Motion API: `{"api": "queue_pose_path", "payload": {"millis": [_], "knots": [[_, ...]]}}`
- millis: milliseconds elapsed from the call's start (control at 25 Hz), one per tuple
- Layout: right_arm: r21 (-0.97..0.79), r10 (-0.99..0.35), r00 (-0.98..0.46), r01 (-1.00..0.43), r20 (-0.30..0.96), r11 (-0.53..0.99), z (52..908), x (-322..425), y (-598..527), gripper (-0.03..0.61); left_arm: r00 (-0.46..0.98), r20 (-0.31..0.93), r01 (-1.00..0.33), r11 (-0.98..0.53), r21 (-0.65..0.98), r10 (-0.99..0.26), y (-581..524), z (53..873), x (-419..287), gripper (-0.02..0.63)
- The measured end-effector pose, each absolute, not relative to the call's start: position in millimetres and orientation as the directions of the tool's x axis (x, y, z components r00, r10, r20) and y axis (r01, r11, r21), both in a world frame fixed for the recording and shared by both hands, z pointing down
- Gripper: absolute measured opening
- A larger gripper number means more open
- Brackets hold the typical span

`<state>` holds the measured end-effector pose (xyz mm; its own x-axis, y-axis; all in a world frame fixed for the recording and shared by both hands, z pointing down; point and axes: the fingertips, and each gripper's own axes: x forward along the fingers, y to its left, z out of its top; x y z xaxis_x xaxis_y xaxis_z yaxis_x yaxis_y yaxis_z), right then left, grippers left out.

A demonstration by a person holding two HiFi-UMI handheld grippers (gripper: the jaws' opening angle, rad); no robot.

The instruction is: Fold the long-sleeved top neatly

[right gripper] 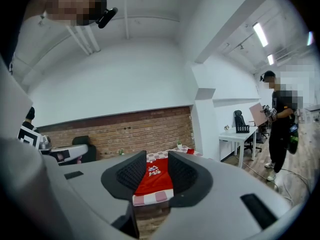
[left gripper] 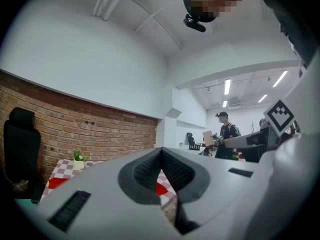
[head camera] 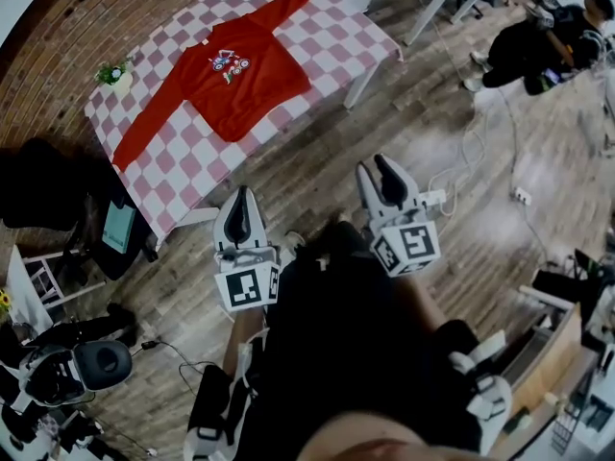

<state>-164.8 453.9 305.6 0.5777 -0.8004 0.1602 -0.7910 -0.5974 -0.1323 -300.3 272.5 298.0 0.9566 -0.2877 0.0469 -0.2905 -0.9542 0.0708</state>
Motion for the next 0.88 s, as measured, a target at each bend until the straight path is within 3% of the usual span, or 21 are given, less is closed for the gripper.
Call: {"api": "queue_pose_path", "payload": {"millis": [360, 880], "knots": [[-0.162, -0.819, 0.551, -0.803, 0.162, -0.573, 319.3, -105.9, 429.1, 0.126, 0.951, 0.078, -0.305, -0.950, 0.060, -0.300, 257.2, 308.0, -251.6, -0.002], [-0.132, -0.869, 0.470, -0.862, 0.156, -0.490, 312.6, 75.9, 383.2, 0.126, 0.913, 0.067, -0.403, -0.915, 0.001, -0.402, 220.1, 294.8, -90.4, -0.002]]}}
